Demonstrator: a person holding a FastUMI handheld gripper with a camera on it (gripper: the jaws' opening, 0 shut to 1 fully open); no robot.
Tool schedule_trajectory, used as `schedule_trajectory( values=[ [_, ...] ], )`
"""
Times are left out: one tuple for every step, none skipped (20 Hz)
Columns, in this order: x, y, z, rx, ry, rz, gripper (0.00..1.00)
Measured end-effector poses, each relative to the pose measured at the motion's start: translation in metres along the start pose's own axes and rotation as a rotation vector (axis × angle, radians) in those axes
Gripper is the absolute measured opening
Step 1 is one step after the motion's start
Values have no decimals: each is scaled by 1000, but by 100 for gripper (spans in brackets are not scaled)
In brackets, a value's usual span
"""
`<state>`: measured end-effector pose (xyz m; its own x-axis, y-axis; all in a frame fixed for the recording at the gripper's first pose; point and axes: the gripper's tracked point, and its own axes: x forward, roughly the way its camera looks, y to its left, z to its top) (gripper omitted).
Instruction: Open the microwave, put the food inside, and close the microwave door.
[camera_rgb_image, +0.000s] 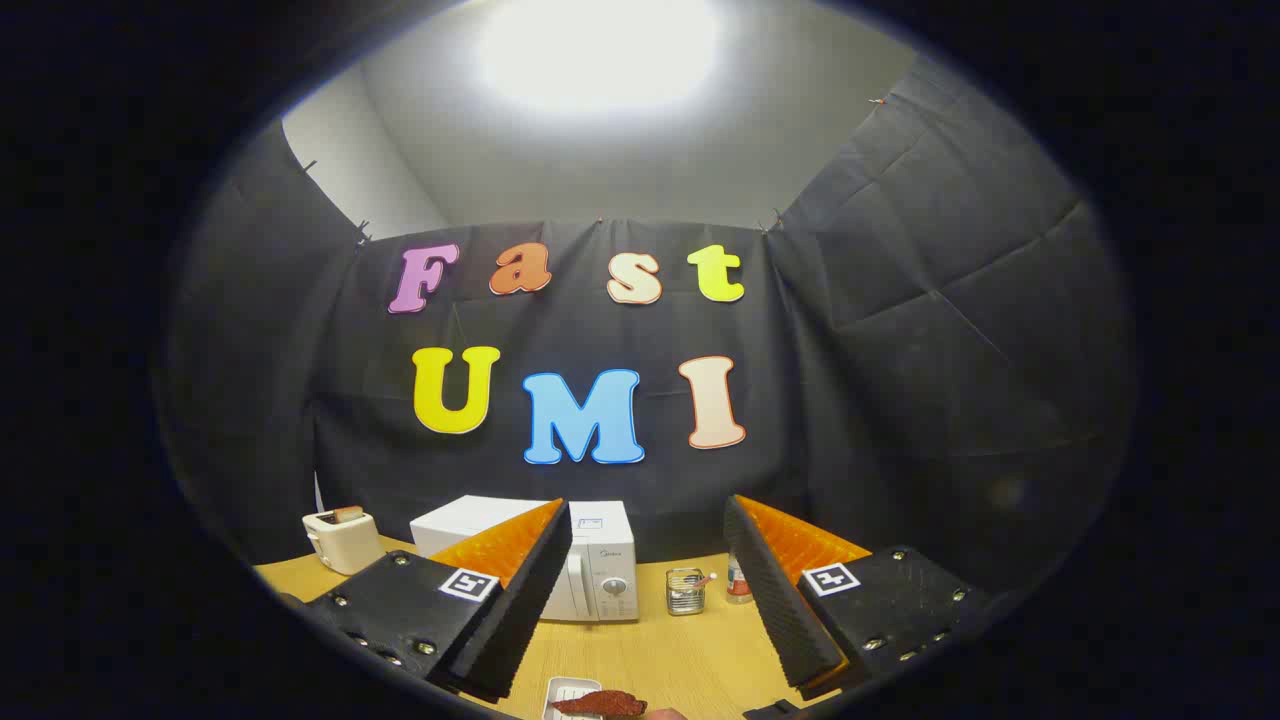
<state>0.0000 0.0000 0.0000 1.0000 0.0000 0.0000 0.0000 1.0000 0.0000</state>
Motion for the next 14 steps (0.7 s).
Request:
schedule_trajectory(
  values=[
    [0, 0, -1, 2, 0, -1, 95],
    [-1, -1, -3, 7, 5, -2, 95],
    [-1, -2, -5, 11, 14, -3, 95],
    [-1, -3, -6, 11, 19, -4, 95],
    [-1, -5, -6, 9, 19, -8, 95],
    [-1, -7, -5, 6, 16, -12, 95],
    [0, -8, -5, 5, 12, -15, 95],
    [0, -8, -4, 5, 6, -14, 95],
    [2, -8, -3, 8, 2, -13, 95],
    [3, -9, -4, 10, 1, -15, 95],
    [4, -10, -4, 11, -1, -17, 95],
    [7, -10, -5, 14, -1, -18, 95],
    [9, -8, -7, 18, 3, -16, 95],
    [13, -7, -10, 23, 10, -14, 95]
  ],
)
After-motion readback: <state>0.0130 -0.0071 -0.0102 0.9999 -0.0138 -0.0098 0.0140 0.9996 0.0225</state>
